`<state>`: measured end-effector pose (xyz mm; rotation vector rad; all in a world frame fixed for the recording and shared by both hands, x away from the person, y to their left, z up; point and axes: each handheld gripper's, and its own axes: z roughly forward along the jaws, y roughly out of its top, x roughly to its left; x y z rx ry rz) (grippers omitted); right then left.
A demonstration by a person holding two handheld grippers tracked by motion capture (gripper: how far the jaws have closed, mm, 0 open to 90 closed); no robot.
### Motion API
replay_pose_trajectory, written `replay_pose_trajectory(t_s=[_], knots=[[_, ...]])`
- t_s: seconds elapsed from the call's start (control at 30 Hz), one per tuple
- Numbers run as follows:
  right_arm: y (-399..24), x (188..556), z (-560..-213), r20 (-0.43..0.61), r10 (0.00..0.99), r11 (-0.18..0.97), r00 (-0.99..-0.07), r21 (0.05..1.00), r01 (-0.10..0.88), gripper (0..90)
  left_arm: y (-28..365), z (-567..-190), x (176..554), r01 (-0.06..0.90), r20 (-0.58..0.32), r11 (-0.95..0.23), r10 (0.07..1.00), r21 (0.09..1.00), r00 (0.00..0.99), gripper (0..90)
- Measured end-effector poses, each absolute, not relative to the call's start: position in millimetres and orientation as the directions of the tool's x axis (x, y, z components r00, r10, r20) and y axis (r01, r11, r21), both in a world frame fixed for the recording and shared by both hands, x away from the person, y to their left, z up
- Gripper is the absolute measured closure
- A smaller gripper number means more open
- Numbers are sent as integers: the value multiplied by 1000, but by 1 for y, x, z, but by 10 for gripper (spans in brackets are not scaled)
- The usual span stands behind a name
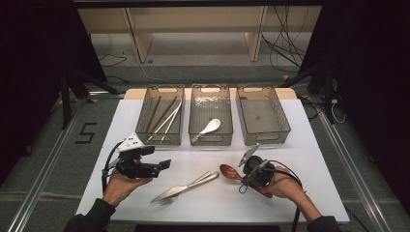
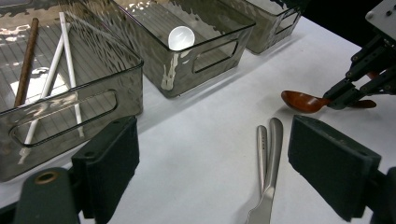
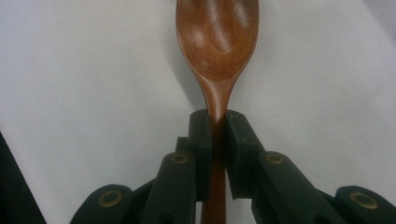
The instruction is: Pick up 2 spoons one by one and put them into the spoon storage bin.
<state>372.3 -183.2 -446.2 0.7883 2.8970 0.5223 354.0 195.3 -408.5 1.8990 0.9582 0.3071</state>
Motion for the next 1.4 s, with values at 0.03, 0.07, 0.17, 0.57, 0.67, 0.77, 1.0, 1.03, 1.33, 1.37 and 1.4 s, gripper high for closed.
replay_pose_trajectory(t_s=[0.03,0.07,0.17,0.57,0.67,0.77,1.0,1.03,1.33,1.37,1.4], knots=[[-183,372,-445,8,516,798,-856,359,484,827,195,-408,354,490,-180,-238,729,839,661,160],[-184,372,-443,8,516,794,-856,368,483,827,196,-408,354,491,-181,-237,728,838,661,160],[-187,373,-440,25,525,773,-851,404,489,827,196,-408,353,491,-183,-236,727,839,662,160],[-191,382,-421,57,563,687,-825,524,505,826,195,-409,354,491,-185,-234,725,839,663,160],[-189,386,-418,61,565,674,-823,541,503,827,196,-408,354,490,-188,-232,724,840,664,160],[-188,392,-414,60,567,660,-821,563,497,827,197,-409,355,494,-195,-223,726,841,659,160],[-181,407,-398,34,574,643,-818,600,476,827,198,-408,355,489,-190,-223,727,843,660,159],[-180,409,-397,31,576,640,-817,604,474,827,198,-408,355,489,-191,-223,726,843,660,160],[-167,432,-384,13,605,611,-796,633,475,826,198,-408,355,489,-195,-220,723,844,662,159],[-166,435,-383,10,607,610,-795,634,474,826,198,-408,355,489,-195,-221,723,844,663,159],[-165,438,-380,13,616,603,-788,635,482,826,198,-408,355,489,-194,-221,724,844,662,160]])
